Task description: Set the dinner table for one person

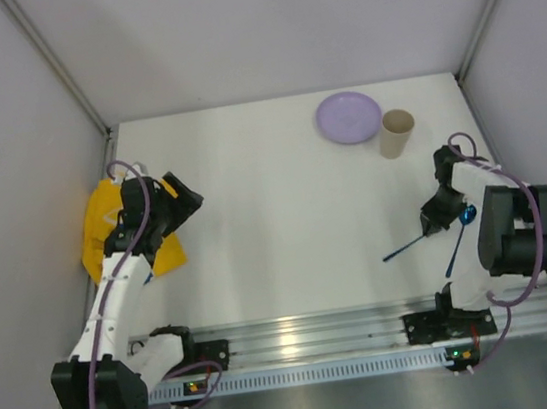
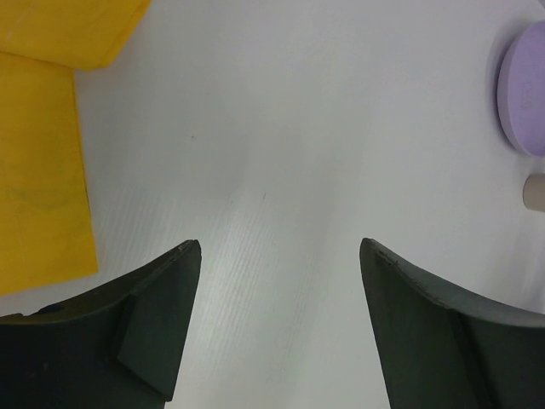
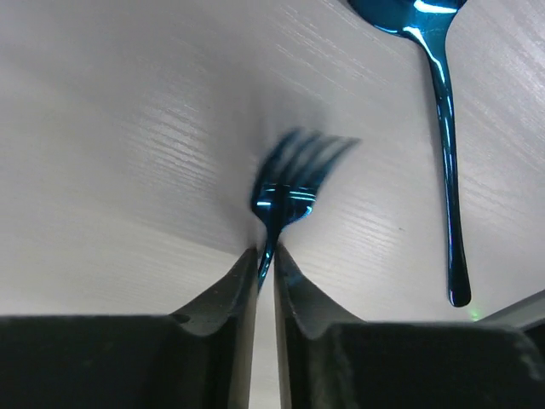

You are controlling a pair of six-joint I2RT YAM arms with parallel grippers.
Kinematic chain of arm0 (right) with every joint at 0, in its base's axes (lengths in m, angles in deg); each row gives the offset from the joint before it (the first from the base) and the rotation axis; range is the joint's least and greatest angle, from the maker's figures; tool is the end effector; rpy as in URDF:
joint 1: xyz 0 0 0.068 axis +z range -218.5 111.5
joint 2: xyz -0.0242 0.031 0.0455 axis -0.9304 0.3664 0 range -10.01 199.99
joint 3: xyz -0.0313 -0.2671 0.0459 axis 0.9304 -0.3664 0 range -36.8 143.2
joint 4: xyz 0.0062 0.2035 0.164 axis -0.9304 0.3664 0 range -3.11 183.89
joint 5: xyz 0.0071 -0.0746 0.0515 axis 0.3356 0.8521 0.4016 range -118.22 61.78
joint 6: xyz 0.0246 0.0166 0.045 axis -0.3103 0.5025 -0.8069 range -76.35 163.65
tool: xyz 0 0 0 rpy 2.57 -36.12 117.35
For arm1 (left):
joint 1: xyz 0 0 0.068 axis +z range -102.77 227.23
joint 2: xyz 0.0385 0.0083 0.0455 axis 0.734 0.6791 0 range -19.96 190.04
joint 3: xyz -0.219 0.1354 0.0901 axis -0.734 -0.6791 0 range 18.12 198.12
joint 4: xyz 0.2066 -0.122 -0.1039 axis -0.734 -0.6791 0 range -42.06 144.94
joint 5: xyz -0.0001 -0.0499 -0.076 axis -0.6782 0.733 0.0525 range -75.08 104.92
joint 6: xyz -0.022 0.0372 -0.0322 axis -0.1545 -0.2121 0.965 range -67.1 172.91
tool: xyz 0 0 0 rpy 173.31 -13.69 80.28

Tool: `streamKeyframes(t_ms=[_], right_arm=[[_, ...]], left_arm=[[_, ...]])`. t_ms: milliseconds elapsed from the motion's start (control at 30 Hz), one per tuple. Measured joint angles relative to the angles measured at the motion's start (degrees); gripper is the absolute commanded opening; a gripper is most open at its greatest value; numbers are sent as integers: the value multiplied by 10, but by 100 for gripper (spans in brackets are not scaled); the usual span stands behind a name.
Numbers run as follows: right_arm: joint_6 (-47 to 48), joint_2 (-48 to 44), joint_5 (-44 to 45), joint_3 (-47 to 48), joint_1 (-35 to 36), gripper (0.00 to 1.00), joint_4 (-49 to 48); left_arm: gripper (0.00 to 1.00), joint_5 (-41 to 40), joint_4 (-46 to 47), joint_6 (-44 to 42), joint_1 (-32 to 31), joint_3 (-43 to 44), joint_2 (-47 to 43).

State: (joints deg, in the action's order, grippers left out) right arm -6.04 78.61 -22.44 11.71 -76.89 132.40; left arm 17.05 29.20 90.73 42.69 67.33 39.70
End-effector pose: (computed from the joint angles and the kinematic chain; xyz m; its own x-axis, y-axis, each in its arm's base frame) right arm 0.2449 -0.0397 0.1564 -0.5217 0.8438 -0.1259 0.8510 0.5252 -0.0068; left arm 0.2261 -0.0194 0.2912 -0.5316 -0.5726 -0.6241 -0.2749 0.8136 -0.5123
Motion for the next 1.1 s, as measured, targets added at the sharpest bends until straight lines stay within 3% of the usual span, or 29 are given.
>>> streamKeyframes(t_ms=[100,300,467,567,600,700,900,1100], right_arm=[[9,27,1,25,0,0,19],[33,109,15,120,1,0,62],[56,174,67,221,1,2,25],[79,195,88,265,1,37,15],[89,200,91,280,1,61,13],[116,206,94,315,5,85,7],[148,161,87,325,17,94,12],[152,-6,58,277,33,94,38]], left_arm=[[80,0,0,0,0,-4,0],[80,4,0,2,0,-5,5],[79,-5,-3,2,0,-4,31],[77,-35,-21,2,0,0,53],[75,-47,-31,2,0,5,64],[74,-84,-54,-2,0,21,107],[73,-179,-103,-32,0,61,234],[71,-218,-111,-57,4,79,332]])
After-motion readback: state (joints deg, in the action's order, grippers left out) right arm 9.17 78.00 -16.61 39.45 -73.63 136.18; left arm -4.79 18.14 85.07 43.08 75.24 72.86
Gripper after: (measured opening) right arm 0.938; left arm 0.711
